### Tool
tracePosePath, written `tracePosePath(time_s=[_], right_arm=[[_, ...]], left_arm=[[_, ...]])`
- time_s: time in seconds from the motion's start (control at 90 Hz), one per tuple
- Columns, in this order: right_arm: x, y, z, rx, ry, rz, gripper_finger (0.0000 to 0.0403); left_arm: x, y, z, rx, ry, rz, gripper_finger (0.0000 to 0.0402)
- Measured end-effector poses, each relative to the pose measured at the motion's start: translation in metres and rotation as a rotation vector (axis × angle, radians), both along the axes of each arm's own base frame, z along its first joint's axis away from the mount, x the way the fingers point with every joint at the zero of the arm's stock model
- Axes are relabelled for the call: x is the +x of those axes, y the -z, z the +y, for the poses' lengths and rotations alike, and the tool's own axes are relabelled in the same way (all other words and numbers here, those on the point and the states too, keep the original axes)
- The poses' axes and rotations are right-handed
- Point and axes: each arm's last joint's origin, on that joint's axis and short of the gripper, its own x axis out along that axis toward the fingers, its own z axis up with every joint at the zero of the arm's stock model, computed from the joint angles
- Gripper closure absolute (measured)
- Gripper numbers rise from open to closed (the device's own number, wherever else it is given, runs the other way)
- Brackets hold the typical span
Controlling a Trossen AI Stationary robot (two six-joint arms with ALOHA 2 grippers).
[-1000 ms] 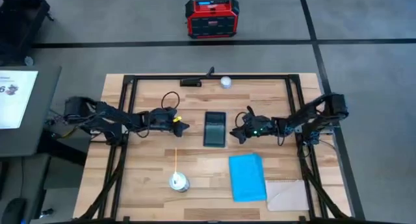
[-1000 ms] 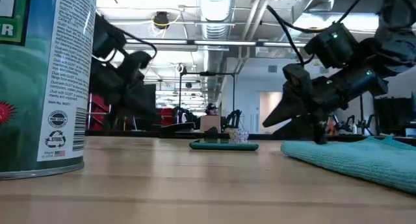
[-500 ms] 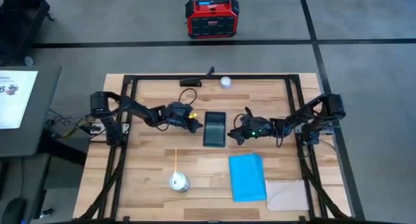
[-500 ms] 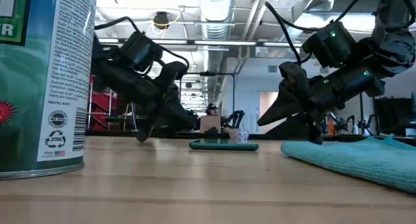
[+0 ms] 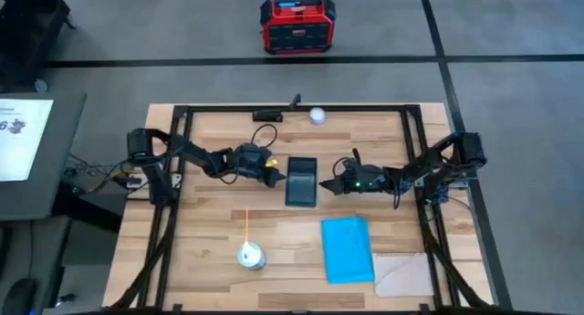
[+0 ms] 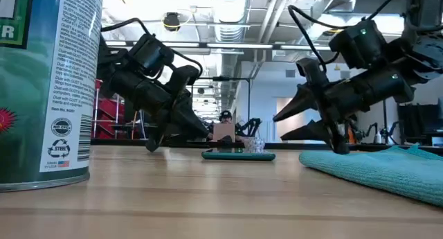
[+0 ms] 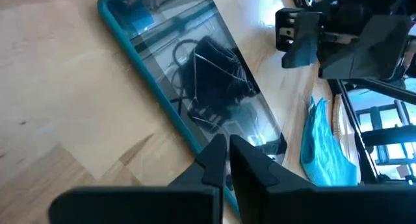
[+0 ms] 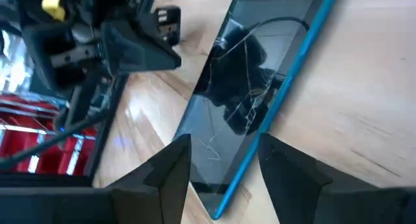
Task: Apply microfiber cloth
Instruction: Spray the front of the black tablet using the spray can
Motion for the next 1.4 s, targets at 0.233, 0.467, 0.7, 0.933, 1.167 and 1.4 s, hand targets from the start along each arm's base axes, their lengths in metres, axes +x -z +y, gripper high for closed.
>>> tracePosePath(time_s=[0.233,0.467,0.7,0.933,1.167,1.4], right_arm=[[0.0,0.001,0.0,0.007,0.001,0.013,0.0235],[-0.001,0.003,0.0,0.008,0.001,0.032,0.0235],[-0.002,0.006,0.001,0.008,0.002,0.057,0.0235],[-0.002,0.009,0.001,0.022,0.005,0.097,0.0235],[-0.003,0.01,0.002,0.043,-0.019,0.12,0.0235],[0.0,0.01,0.002,0.048,-0.027,0.146,0.0235]], left_arm=[[-0.001,0.003,-0.001,0.014,0.021,0.028,0.0402],[-0.004,0.007,0.0,0.057,-0.012,0.083,0.0402],[-0.011,0.014,0.001,0.094,-0.068,0.213,0.0402],[-0.002,0.011,0.0,0.117,-0.052,0.339,0.0401],[0.006,0.005,0.001,0.167,-0.042,0.329,0.0401],[0.007,0.004,0.001,0.18,-0.042,0.312,0.0401]])
